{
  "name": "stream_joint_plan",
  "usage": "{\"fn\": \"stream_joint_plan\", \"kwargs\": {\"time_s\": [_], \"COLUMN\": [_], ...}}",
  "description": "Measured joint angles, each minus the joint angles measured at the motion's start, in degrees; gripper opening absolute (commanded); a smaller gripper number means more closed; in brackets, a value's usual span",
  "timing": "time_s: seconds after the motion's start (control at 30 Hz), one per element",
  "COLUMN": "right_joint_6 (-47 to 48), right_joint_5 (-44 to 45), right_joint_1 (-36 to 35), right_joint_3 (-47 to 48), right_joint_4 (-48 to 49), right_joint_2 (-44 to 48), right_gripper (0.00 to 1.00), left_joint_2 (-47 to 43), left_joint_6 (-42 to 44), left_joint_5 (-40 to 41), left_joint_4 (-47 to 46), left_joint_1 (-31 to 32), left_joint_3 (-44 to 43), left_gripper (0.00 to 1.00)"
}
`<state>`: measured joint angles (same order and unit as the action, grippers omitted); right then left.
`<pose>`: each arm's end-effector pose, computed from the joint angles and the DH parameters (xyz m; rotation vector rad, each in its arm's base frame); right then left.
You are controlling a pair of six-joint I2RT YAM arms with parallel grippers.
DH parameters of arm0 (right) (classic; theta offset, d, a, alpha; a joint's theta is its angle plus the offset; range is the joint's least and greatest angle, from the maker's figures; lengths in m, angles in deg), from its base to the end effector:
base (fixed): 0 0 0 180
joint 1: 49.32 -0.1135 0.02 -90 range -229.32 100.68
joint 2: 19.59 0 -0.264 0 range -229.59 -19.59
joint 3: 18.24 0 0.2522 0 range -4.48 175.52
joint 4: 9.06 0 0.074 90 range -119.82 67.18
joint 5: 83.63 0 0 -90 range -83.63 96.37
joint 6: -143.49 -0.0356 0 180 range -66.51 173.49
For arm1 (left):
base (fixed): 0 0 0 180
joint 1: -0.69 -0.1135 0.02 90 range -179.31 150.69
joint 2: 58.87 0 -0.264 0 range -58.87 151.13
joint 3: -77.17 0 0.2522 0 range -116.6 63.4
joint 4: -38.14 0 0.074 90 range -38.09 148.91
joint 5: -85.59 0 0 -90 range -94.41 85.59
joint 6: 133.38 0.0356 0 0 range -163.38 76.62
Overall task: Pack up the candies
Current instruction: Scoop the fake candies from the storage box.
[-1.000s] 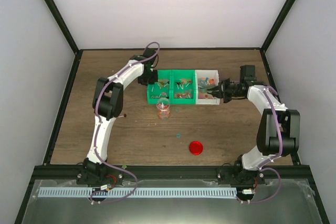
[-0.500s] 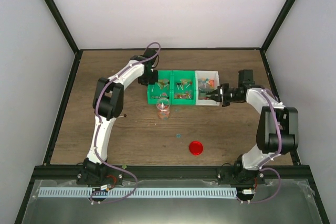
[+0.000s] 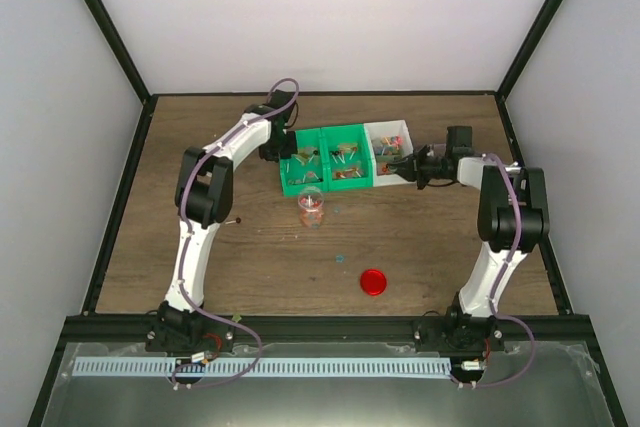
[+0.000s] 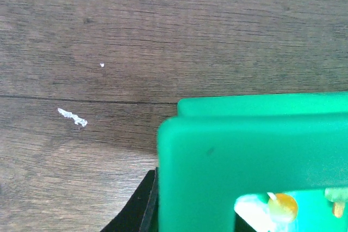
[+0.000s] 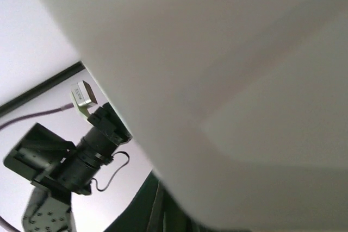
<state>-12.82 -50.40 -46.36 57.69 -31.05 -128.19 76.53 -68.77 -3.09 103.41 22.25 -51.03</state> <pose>0.3716 0.0106 0.1513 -1.1162 -2.4082 -1.6405 0.4571 -0.1797 0.1628 -0.1002 2.8465 -0.1448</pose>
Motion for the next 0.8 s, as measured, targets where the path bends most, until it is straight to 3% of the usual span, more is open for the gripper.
{"fn": "stream_joint_plan", "kwargs": {"time_s": [0.27, 0.8], "right_joint_6": [8.2, 18.0], "right_joint_5": [0.9, 3.2], "right_joint_1": [0.1, 0.2], "right_joint_3": [-7.6, -15.3], "right_joint_4": [4.9, 0.3], "right_joint_2": [5.0, 18.0], "right_gripper": [0.01, 0.01], "left_joint_2": [0.9, 1.3], "left_joint_6": [0.2, -1.7], "left_joint_5": [-0.3, -1.8], "left_joint_4": [0.7, 0.2], "left_joint_1": [0.2, 0.0], "left_joint_3": [-1.7, -2.2], "left_gripper": [0.04, 0.04]}}
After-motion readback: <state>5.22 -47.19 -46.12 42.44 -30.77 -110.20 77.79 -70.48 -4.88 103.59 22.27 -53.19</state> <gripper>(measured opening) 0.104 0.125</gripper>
